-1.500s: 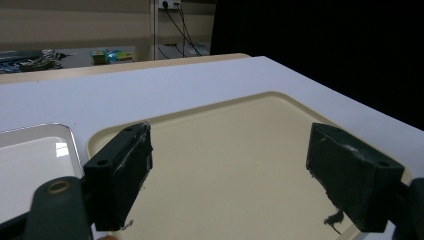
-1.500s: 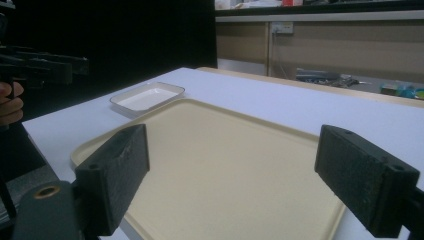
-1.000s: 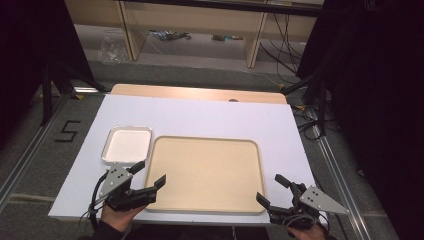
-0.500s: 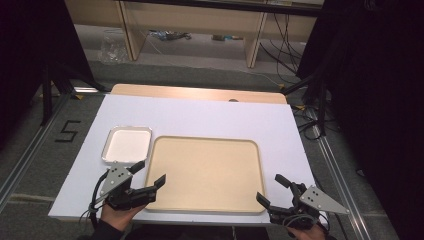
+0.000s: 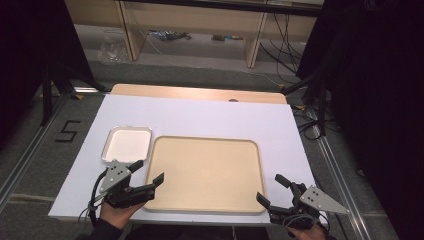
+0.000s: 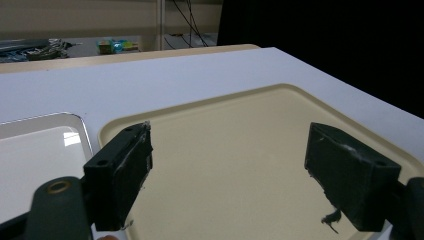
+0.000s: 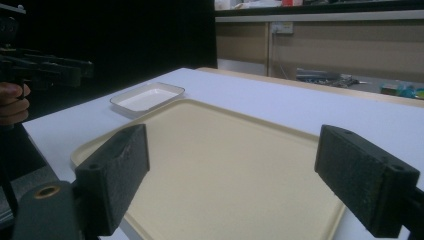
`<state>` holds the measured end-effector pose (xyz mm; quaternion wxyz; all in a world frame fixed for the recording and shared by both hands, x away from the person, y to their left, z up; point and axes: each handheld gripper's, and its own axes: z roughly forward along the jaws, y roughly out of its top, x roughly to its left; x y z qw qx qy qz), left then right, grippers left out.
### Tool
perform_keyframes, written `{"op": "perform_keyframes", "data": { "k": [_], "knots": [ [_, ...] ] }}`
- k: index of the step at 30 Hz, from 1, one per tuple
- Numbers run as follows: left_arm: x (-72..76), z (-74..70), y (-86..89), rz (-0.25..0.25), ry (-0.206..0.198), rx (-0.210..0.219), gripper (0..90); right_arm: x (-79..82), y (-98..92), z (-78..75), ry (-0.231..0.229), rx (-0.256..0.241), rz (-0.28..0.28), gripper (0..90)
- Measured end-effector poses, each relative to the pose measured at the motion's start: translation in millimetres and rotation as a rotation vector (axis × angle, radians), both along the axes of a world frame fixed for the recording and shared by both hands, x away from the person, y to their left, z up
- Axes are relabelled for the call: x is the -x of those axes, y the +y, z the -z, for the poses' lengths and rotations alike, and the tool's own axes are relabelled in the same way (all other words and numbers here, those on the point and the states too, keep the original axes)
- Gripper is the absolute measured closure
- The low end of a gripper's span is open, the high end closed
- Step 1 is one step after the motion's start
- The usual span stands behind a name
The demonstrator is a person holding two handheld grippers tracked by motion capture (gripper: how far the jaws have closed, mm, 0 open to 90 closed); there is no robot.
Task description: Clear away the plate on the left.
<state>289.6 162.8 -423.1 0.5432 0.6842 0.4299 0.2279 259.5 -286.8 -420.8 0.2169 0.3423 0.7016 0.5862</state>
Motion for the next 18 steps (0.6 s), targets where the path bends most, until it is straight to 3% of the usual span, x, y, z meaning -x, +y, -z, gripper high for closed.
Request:
{"op": "perform_keyframes", "data": {
  "k": [1, 18],
  "knots": [
    [-1.1, 0.2, 1.0, -0.001, -0.001, -0.006, 18.9, 0.6, 0.7, 0.0, 0.015, -0.007, 0.000, 15.1],
    [-19.3, 3.2, 15.2, -0.066, 0.056, -0.021, 19.2, -1.5, 0.0, 0.4, 0.004, -0.002, -0.009, 15.1]
  ]
}}
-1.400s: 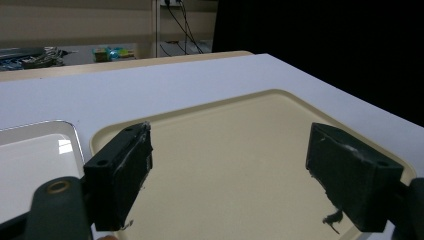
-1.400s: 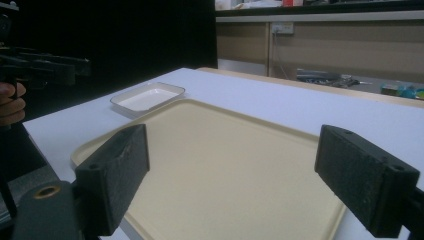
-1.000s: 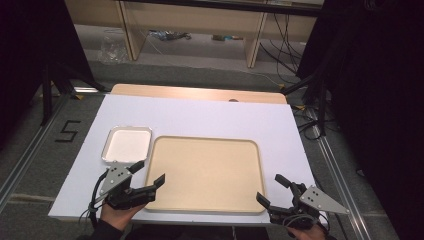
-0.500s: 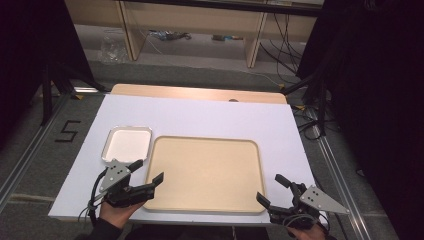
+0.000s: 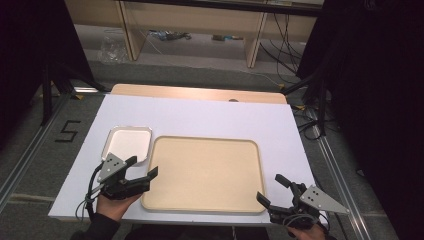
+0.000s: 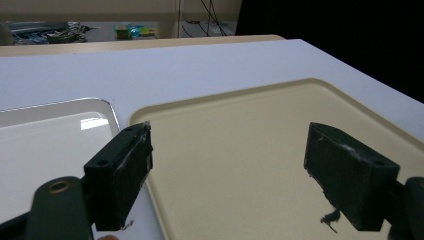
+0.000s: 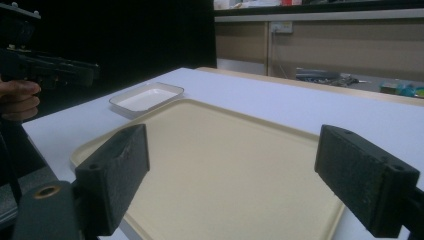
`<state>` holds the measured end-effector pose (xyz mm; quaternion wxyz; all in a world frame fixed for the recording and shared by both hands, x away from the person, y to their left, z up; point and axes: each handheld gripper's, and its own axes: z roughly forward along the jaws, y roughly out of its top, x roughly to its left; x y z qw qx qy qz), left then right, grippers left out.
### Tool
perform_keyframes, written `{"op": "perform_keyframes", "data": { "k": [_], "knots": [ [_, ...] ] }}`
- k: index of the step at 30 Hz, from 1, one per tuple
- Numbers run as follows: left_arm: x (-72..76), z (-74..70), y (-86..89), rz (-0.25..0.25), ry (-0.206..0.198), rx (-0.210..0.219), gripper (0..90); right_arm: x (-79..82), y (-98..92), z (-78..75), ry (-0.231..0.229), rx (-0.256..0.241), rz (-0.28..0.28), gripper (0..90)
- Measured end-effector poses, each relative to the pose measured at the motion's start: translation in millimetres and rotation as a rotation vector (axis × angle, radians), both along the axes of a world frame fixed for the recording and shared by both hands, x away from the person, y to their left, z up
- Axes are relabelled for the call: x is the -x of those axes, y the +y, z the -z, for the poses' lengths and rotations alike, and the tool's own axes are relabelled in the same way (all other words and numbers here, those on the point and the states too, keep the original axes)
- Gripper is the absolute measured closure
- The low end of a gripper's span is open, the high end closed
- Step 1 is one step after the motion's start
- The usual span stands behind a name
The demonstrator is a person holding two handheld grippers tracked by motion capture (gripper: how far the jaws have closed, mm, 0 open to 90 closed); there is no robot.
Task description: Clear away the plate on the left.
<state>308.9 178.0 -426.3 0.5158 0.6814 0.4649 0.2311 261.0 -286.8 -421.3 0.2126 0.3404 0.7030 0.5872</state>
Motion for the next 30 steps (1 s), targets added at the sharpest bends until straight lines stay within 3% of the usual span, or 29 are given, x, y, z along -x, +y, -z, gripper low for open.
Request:
{"op": "perform_keyframes", "data": {
  "k": [13, 28, 30],
  "knots": [
    [-20.0, 2.6, 10.4, -0.029, 0.052, -0.016, 19.5, -0.2, -0.1, 0.2, 0.004, -0.001, 0.003, 15.1],
    [-41.2, 2.4, 19.8, -0.064, 0.085, -0.024, 19.1, -0.7, -0.5, 0.5, 0.003, -0.005, 0.008, 15.1],
    [-46.8, 2.5, 20.0, -0.067, 0.092, -0.021, 18.8, -1.3, 0.5, 1.5, -0.012, -0.027, 0.011, 15.1]
  ]
}}
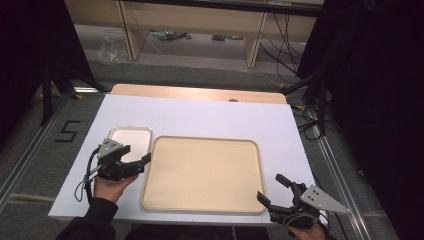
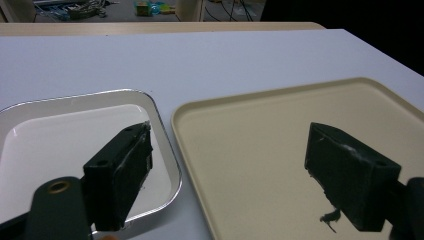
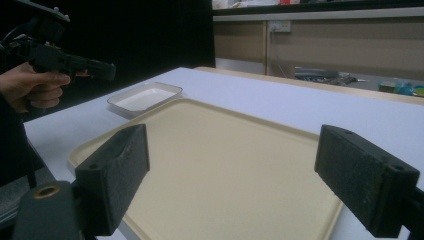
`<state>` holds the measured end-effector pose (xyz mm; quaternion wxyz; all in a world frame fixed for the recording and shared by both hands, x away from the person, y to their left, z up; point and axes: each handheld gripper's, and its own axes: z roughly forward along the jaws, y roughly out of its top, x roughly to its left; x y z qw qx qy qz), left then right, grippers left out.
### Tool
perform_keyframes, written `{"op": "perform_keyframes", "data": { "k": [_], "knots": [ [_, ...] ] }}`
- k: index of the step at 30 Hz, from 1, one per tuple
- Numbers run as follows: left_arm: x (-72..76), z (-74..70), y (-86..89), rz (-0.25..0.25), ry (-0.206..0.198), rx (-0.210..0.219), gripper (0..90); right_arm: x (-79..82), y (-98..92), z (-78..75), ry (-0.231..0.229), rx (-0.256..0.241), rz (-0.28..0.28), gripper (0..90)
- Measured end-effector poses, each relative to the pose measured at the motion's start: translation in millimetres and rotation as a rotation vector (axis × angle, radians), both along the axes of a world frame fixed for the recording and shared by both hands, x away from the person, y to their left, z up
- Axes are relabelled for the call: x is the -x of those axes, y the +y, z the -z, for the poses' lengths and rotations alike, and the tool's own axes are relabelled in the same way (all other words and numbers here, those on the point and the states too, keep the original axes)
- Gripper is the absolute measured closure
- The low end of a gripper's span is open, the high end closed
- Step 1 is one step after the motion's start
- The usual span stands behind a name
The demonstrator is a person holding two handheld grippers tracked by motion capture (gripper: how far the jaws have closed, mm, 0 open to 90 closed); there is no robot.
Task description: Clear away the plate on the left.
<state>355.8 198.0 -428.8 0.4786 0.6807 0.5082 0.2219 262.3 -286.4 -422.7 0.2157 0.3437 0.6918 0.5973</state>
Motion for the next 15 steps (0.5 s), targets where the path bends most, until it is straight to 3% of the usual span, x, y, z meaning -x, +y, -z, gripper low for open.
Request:
{"op": "perform_keyframes", "data": {
  "k": [4, 6, 15],
  "knots": [
    [-5.8, 0.9, 0.0, 0.001, 0.011, 0.001, 18.2, 0.0, -0.2, 0.0, 0.001, 0.003, -0.004, 15.1],
    [-10.3, 2.0, 0.4, -0.001, 0.024, -0.001, 18.1, -0.9, -1.4, 0.0, -0.023, 0.019, 0.004, 15.1],
    [-26.7, 4.7, 7.5, -0.028, 0.069, -0.017, 18.2, -0.8, -1.1, 0.0, -0.023, 0.019, 0.002, 15.1]
  ]
}}
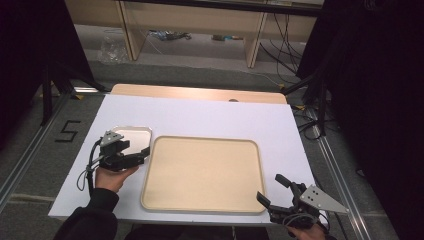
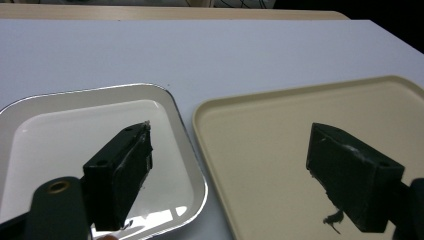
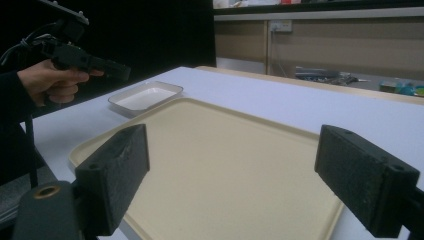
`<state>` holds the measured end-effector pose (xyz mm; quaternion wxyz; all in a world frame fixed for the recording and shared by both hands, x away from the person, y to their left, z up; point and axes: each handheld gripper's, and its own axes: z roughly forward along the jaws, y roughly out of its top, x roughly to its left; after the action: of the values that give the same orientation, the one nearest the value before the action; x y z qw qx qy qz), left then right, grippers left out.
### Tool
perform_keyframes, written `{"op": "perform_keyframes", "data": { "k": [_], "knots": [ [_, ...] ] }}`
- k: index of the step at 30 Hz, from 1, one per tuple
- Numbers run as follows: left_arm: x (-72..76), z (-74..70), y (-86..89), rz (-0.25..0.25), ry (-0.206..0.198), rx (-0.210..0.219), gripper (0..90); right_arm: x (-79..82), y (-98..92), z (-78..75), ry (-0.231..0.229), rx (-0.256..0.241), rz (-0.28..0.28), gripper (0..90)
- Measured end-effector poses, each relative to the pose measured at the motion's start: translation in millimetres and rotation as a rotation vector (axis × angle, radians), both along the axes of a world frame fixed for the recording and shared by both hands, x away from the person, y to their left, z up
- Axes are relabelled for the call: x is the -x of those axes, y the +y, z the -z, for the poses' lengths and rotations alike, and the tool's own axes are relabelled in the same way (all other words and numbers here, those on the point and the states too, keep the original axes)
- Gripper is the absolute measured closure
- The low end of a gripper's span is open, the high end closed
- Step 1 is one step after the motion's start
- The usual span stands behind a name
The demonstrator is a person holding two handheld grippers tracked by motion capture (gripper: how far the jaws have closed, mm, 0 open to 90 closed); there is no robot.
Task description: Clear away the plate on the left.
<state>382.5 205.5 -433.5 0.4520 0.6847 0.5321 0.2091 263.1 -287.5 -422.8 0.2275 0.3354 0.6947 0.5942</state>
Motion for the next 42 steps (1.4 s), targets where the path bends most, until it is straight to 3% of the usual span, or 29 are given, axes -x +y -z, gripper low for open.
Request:
{"op": "perform_keyframes", "data": {
  "k": [5, 6, 10, 13, 15, 19, 21, 22, 26, 28, 31, 34, 37, 38, 42],
  "knots": [
    [-9.9, 2.2, 8.3, -0.038, 0.019, -0.002, 18.2, 0.1, 0.1, 0.0, 0.000, 0.002, -0.001, 15.1],
    [-11.5, 2.3, 10.3, -0.045, 0.023, 0.000, 18.1, 1.8, 1.6, -0.1, 0.035, -0.017, -0.008, 15.1],
    [-22.2, 4.5, 25.2, -0.078, 0.059, -0.003, 18.5, 0.6, 0.4, -0.1, 0.007, -0.001, -0.001, 15.1],
    [-26.7, 6.9, 34.3, -0.096, 0.075, -0.035, 19.0, 1.4, 0.2, -0.6, 0.009, 0.009, 0.010, 15.1],
    [-28.6, 8.7, 36.4, -0.114, 0.079, -0.029, 19.2, 1.4, 0.1, -0.7, 0.006, 0.009, 0.009, 15.1],
    [-36.1, 12.9, 50.0, -0.148, 0.106, -0.034, 19.6, 2.6, 1.8, -0.8, 0.039, -0.005, -0.011, 15.1],
    [-42.0, 15.4, 61.8, -0.143, 0.164, -0.067, 20.5, 1.0, 2.3, 0.0, 0.027, -0.015, -0.025, 15.1],
    [-45.9, 18.3, 67.2, -0.145, 0.192, -0.076, 23.6, 1.2, 2.1, -0.3, 0.030, -0.012, -0.026, 15.1],
    [-51.4, 22.7, 77.3, -0.196, 0.224, -0.090, 28.1, 2.7, 1.5, -0.7, 0.017, 0.000, 0.007, 15.1],
    [-55.0, 26.0, 84.1, -0.206, 0.243, -0.078, 30.8, 4.2, 2.1, -1.0, 0.045, -0.002, 0.011, 15.1],
    [-59.5, 29.2, 88.2, -0.219, 0.254, -0.084, 37.8, 3.2, 0.7, -1.6, 0.037, 0.022, 0.002, 15.1],
    [-63.6, 31.9, 91.8, -0.240, 0.263, -0.094, 43.1, 5.4, 1.6, -1.8, 0.061, 0.009, 0.006, 15.1],
    [-66.2, 33.0, 96.1, -0.238, 0.271, -0.102, 49.2, 5.4, 1.5, -1.8, 0.062, 0.010, 0.006, 15.1],
    [-68.0, 34.5, 98.4, -0.262, 0.272, -0.106, 52.5, 4.5, 2.3, -0.8, 0.045, -0.005, 0.011, 15.1],
    [-71.2, 37.3, 102.4, -0.258, 0.296, -0.108, 58.6, 5.3, 1.5, -1.7, 0.062, 0.011, 0.006, 15.1]
  ]
}}
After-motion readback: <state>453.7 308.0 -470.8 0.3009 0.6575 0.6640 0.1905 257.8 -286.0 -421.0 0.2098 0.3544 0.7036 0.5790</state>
